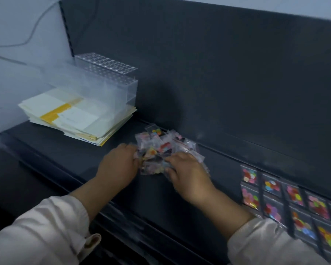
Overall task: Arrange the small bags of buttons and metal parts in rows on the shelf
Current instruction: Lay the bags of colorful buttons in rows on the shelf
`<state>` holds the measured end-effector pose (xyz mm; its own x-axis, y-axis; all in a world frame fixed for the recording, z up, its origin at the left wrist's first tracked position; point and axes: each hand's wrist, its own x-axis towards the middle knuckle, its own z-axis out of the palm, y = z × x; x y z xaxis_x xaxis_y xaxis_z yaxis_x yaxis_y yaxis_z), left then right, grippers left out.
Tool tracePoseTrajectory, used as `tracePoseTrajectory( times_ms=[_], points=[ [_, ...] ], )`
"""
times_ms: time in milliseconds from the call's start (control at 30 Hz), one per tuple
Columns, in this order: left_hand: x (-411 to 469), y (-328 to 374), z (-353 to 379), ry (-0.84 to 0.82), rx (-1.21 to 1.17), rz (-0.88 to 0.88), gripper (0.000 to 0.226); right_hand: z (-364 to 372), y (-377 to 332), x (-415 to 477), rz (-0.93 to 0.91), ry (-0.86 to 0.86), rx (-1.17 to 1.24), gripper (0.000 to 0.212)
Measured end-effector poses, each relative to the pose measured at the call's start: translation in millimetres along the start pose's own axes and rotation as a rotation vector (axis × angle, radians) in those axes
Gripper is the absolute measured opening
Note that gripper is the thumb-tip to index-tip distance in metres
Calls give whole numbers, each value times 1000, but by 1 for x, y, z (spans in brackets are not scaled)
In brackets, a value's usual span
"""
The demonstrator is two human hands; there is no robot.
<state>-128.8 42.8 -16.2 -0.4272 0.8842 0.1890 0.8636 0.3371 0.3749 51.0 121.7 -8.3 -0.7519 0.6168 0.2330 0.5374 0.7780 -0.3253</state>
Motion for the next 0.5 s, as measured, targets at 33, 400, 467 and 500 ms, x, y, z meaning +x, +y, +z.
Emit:
tracePoseTrajectory(
  times_ms=[33, 400, 467, 500],
  points=[
    [7, -9, 0, -18, 1, -40, 24, 4, -5, 7, 5, 2, 25, 30],
    [48, -34, 17, -213, -76, -207, 35, 29, -22, 32, 72, -4, 150, 27],
    [50, -34, 17, -234, -118, -242, 26, 29, -21, 34, 75, -6, 143, 26],
    [51, -33, 15, -247, -142, -259, 21, 28, -22, 35, 75, -9, 140, 25]
  ],
)
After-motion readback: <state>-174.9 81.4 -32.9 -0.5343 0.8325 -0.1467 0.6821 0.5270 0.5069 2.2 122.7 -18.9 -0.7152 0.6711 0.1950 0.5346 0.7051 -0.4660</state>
